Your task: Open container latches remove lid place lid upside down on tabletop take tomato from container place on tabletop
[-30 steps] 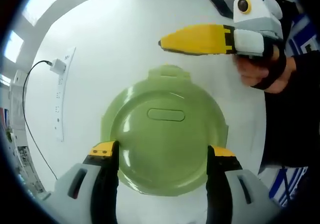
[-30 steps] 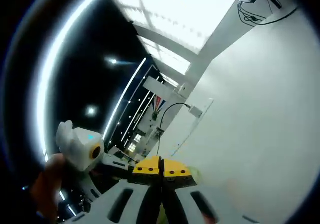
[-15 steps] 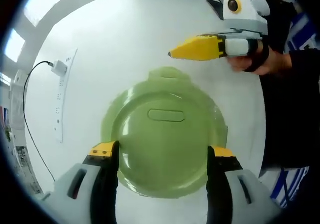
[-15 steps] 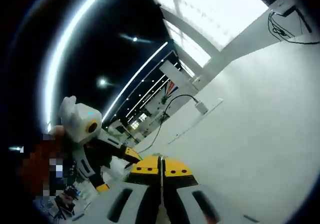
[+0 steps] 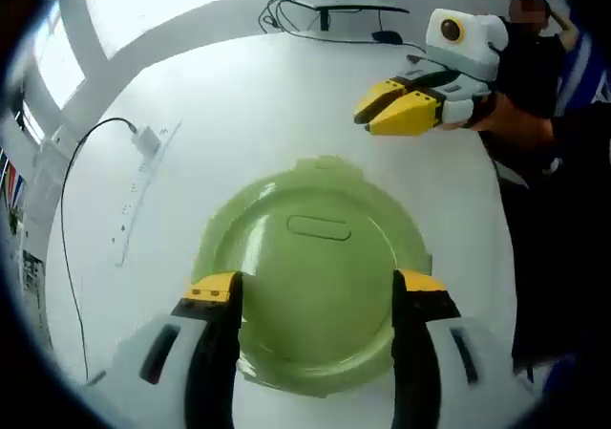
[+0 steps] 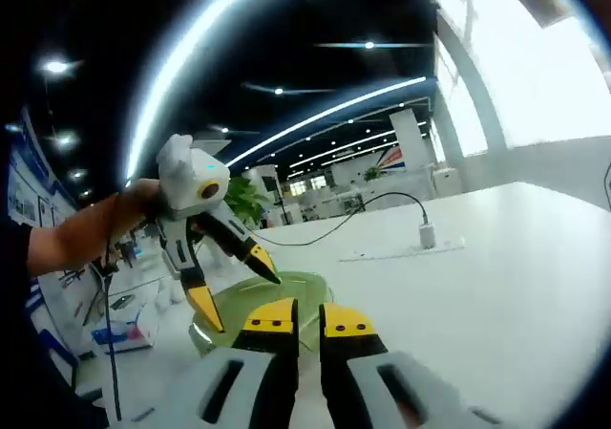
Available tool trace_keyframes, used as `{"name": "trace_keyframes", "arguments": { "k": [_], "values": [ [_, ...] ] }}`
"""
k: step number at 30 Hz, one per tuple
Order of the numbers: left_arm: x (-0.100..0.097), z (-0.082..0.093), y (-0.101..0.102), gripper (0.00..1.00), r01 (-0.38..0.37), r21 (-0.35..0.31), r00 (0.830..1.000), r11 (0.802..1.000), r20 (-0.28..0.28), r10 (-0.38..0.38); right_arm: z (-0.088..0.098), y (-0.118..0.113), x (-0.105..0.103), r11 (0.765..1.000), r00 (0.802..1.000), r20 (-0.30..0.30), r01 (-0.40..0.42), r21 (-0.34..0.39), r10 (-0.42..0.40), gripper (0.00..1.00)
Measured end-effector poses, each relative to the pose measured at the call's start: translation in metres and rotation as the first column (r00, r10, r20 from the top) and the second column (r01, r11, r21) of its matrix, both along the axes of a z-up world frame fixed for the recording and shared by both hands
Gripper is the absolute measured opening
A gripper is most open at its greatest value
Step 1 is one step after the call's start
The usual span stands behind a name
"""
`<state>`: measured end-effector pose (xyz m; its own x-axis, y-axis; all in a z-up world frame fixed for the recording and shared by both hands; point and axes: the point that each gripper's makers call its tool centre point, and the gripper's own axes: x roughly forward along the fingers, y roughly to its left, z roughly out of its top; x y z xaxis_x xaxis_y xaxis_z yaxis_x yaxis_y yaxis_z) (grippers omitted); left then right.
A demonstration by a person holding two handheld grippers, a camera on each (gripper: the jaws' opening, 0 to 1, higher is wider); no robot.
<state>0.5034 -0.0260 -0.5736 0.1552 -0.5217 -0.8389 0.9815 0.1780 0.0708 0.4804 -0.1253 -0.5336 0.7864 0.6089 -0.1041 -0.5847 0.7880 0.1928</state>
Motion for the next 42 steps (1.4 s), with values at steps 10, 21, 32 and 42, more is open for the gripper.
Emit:
{"name": "trace_keyframes", "arguments": {
  "k": [10, 21, 32, 42],
  "values": [
    [0.006, 0.007, 0.021, 0.55, -0.135, -0.198, 0.988, 0.971, 0.047, 0.147, -0.001, 0.003, -0.005, 0.964, 0.988, 0.035, -0.142, -0.223, 0.153, 0.14],
    [-0.009, 0.024, 0.032, 0.54, -0.308, -0.382, 0.945, 0.871, -0.017, 0.327, -0.008, 0.014, 0.002, 0.791, 0.916, -0.008, -0.352, -0.5, 0.402, 0.21],
    [-0.035, 0.028, 0.059, 0.52, -0.352, -0.527, 0.903, 0.773, 0.027, 0.429, -0.025, 0.009, 0.021, 0.629, 0.856, -0.117, -0.456, -0.629, 0.504, 0.31],
    [-0.044, 0.012, 0.071, 0.52, -0.389, -0.54, 0.893, 0.747, -0.022, 0.449, -0.044, 0.025, 0.045, 0.518, 0.798, -0.24, -0.554, -0.651, 0.553, 0.37]
  ]
}}
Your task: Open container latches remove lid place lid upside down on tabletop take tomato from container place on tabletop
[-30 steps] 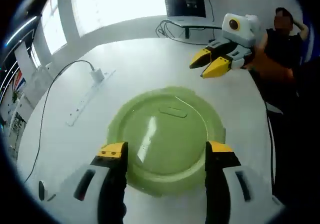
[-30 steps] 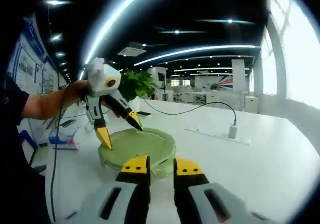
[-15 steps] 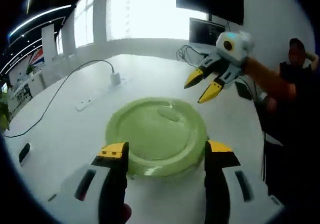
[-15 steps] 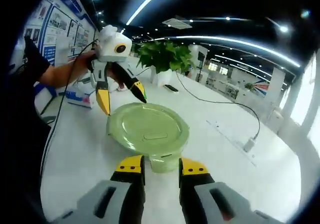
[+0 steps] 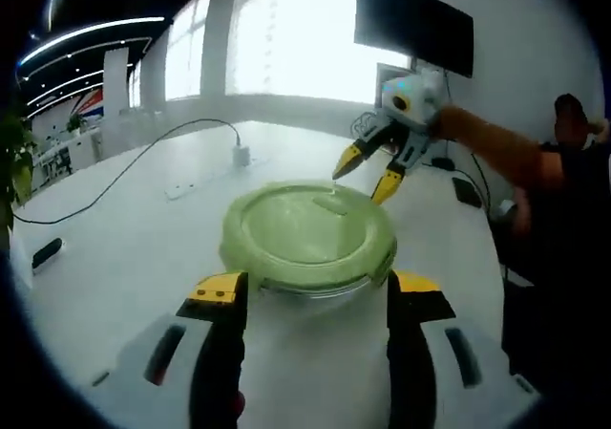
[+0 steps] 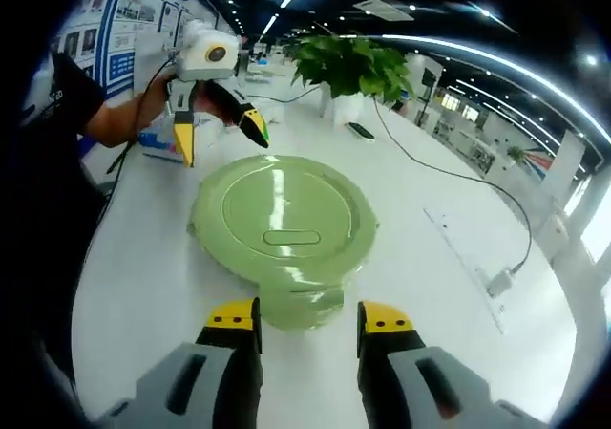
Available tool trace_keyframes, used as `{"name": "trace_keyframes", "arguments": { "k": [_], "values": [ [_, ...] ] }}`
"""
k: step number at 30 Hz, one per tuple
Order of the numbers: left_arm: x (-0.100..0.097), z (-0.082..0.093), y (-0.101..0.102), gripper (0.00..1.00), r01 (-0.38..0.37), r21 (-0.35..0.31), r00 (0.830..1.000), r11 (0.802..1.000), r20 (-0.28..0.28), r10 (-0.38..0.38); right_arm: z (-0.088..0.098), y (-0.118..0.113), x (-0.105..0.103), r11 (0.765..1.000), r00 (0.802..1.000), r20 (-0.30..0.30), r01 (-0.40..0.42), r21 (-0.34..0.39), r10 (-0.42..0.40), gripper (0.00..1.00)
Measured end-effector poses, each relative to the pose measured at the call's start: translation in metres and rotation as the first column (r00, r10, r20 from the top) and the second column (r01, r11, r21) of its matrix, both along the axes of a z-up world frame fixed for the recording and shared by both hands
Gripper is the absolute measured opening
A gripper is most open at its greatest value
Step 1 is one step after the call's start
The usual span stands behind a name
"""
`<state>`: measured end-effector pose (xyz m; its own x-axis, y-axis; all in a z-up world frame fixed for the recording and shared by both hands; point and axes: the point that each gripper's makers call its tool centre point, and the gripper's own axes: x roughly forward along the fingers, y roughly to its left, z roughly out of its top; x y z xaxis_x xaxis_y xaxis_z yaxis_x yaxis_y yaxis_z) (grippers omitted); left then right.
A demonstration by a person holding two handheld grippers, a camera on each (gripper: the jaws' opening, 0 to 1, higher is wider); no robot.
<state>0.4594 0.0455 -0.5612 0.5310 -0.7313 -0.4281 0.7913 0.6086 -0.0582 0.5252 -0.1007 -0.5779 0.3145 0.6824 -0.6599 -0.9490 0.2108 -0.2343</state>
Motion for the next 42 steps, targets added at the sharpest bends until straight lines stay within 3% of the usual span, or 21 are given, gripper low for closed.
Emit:
{"name": "trace_keyframes", "arguments": {
  "k": [4, 12, 18, 25, 36, 40, 42],
  "values": [
    [-0.01, -0.004, -0.006, 0.51, -0.01, -0.024, 1.0, 1.0, 0.001, 0.01, -0.007, 0.006, -0.007, 0.995, 0.996, -0.035, -0.078, -0.058, 0.076, 0.32],
    [-0.007, -0.008, -0.005, 0.49, -0.003, -0.085, 1.0, 0.996, 0.002, 0.003, -0.006, 0.007, -0.012, 0.997, 0.997, -0.018, -0.069, -0.037, 0.069, 0.31],
    [-0.012, -0.021, -0.005, 0.48, 0.007, -0.064, 1.0, 0.998, -0.013, -0.007, -0.006, 0.006, -0.02, 0.999, 0.999, -0.024, -0.029, -0.015, 0.028, 0.31],
    [-0.017, -0.019, -0.012, 0.48, 0.043, -0.056, 0.999, 0.998, 0.011, -0.042, -0.005, 0.002, -0.034, 0.995, 0.995, -0.021, 0.095, 0.034, -0.094, 0.31],
    [-0.019, -0.017, -0.012, 0.46, 0.049, -0.077, 0.998, 0.996, 0.029, -0.047, -0.004, 0.001, -0.054, 0.948, 0.955, -0.017, 0.298, 0.111, -0.298, 0.3],
    [-0.018, -0.021, -0.011, 0.45, 0.046, -0.063, 0.999, 0.997, 0.027, -0.045, -0.002, 0.004, -0.064, 0.92, 0.928, -0.012, 0.372, 0.121, -0.373, 0.3],
    [-0.018, -0.02, -0.011, 0.45, 0.045, -0.063, 0.999, 0.997, 0.029, -0.044, -0.002, 0.005, -0.069, 0.892, 0.9, -0.014, 0.434, 0.124, -0.435, 0.3]
  ]
}}
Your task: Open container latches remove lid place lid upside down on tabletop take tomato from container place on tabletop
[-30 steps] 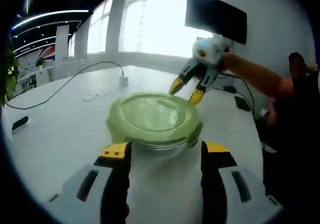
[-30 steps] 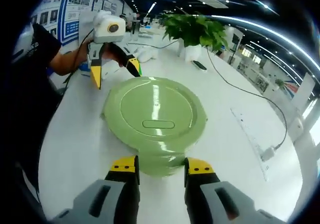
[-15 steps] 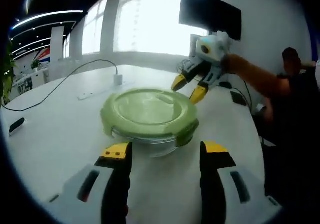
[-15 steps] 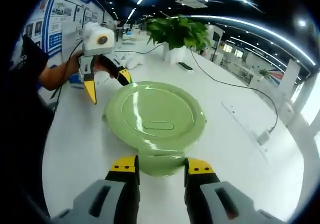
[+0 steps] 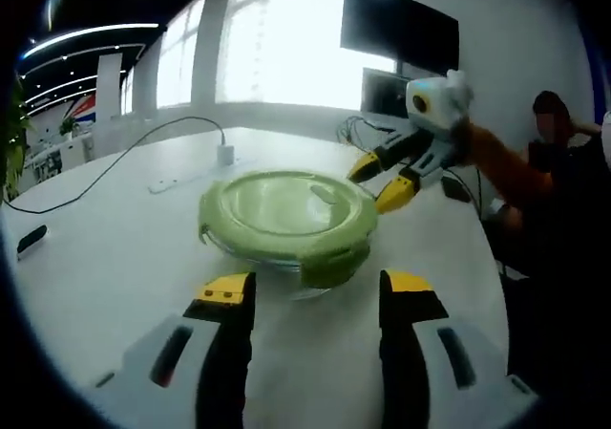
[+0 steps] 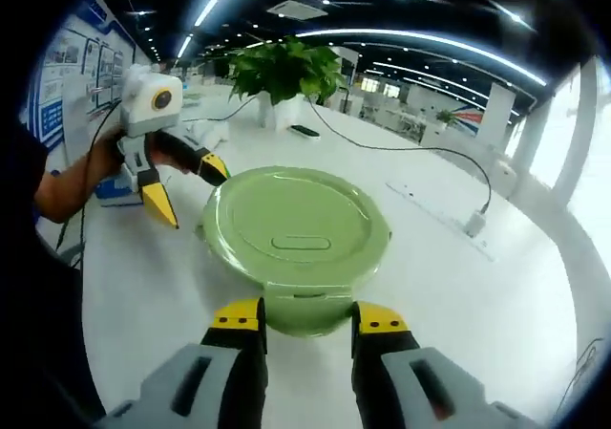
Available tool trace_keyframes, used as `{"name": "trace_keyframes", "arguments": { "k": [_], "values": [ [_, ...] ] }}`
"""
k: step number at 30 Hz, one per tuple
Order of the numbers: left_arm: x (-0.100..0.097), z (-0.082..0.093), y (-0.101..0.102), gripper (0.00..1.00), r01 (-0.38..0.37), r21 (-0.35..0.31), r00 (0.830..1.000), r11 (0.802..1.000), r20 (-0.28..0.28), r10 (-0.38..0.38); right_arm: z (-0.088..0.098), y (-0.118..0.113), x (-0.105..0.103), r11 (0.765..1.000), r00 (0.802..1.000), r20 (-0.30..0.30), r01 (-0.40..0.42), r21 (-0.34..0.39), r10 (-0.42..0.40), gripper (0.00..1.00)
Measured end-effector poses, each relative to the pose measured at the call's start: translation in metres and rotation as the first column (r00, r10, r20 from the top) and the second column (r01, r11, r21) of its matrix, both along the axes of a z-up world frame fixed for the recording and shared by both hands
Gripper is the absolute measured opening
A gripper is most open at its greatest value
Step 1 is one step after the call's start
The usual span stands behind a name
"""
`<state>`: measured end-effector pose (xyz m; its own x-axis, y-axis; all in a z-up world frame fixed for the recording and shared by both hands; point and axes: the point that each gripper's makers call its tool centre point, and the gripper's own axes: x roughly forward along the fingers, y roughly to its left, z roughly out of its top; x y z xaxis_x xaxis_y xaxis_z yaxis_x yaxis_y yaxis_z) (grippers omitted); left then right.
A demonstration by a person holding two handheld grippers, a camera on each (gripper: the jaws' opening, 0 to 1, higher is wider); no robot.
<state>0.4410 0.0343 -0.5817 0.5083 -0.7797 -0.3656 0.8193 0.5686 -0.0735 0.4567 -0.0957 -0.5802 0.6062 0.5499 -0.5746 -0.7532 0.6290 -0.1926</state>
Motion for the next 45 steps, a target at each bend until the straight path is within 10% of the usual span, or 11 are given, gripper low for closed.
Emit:
{"name": "trace_keyframes", "arguments": {
  "k": [22, 28, 45],
  "values": [
    [0.005, 0.019, 0.005, 0.39, -0.017, 0.01, 0.986, 1.0, 0.164, 0.015, 0.002, 0.015, -0.022, 0.944, 0.942, 0.095, 0.31, 0.115, -0.321, 0.3],
    [0.006, 0.017, 0.006, 0.25, -0.018, 0.033, 0.983, 0.999, 0.181, 0.012, 0.003, 0.015, -0.024, 0.936, 0.936, 0.102, 0.321, 0.144, -0.337, 0.3],
    [0.009, 0.015, 0.007, 0.24, -0.017, 0.024, 0.987, 1.0, 0.16, 0.013, 0.006, 0.021, -0.044, 0.92, 0.96, -0.009, 0.27, 0.284, -0.279, 0.28]
  ]
}}
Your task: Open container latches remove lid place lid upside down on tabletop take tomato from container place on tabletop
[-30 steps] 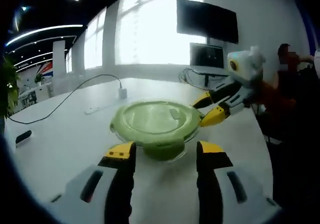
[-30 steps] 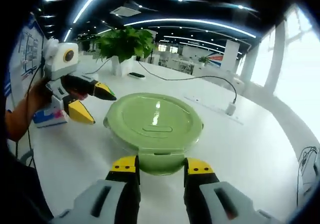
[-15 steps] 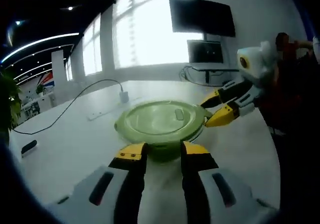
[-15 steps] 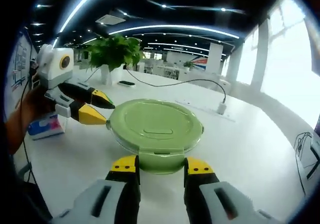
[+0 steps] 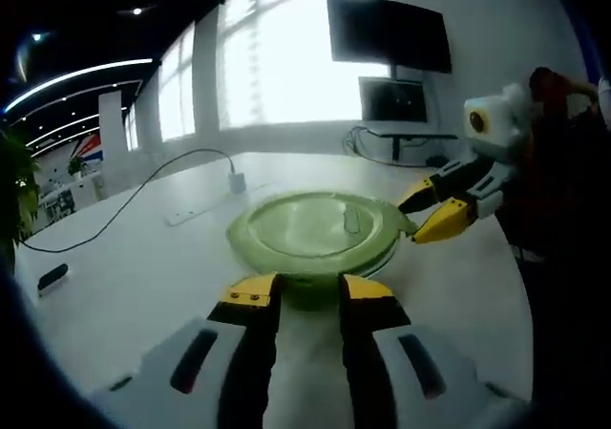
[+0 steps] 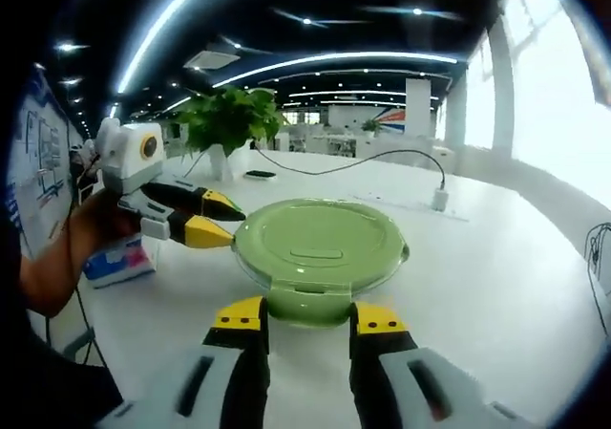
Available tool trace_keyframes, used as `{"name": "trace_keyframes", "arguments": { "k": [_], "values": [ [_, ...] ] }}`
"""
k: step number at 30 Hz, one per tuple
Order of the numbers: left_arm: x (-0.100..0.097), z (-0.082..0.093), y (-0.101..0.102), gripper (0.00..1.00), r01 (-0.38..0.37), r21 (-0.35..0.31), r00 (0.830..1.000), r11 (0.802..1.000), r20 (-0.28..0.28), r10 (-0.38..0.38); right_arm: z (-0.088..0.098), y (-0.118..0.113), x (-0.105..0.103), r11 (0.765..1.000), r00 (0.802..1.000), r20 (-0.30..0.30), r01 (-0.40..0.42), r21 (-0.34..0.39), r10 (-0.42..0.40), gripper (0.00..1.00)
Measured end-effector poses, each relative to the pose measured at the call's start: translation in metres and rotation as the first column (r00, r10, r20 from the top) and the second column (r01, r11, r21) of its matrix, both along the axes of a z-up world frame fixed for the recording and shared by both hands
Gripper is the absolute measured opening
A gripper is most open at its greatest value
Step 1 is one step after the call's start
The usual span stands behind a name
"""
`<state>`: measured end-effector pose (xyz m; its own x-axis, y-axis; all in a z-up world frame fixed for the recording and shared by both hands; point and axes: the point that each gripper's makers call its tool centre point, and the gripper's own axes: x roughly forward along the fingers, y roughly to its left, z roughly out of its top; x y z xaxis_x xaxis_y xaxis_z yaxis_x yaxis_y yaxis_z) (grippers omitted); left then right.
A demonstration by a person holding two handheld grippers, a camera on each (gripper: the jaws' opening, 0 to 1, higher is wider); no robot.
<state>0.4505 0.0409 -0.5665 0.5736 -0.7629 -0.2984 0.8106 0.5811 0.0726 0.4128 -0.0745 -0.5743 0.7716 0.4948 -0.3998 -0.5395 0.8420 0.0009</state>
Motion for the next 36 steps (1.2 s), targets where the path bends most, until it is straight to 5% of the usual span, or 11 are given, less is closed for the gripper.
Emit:
{"name": "trace_keyframes", "arguments": {
  "k": [5, 29, 36],
  "values": [
    [0.002, -0.002, 0.003, 0.19, -0.011, 0.001, 1.0, 1.0, -0.013, 0.011, 0.002, 0.0, -0.004, 1.0, 1.0, 0.013, -0.017, -0.004, 0.017, 0.13],
    [-0.001, 0.001, 0.001, 0.25, 0.021, -0.032, 0.999, 0.999, -0.047, -0.022, 0.001, 0.011, -0.018, 0.995, 0.998, -0.017, -0.062, 0.076, 0.064, 0.1],
    [-0.006, 0.021, -0.005, 0.27, 0.052, 0.013, 0.999, 0.999, -0.006, -0.052, 0.004, 0.008, -0.021, 0.994, 0.998, -0.006, -0.068, 0.083, 0.069, 0.1]
  ]
}}
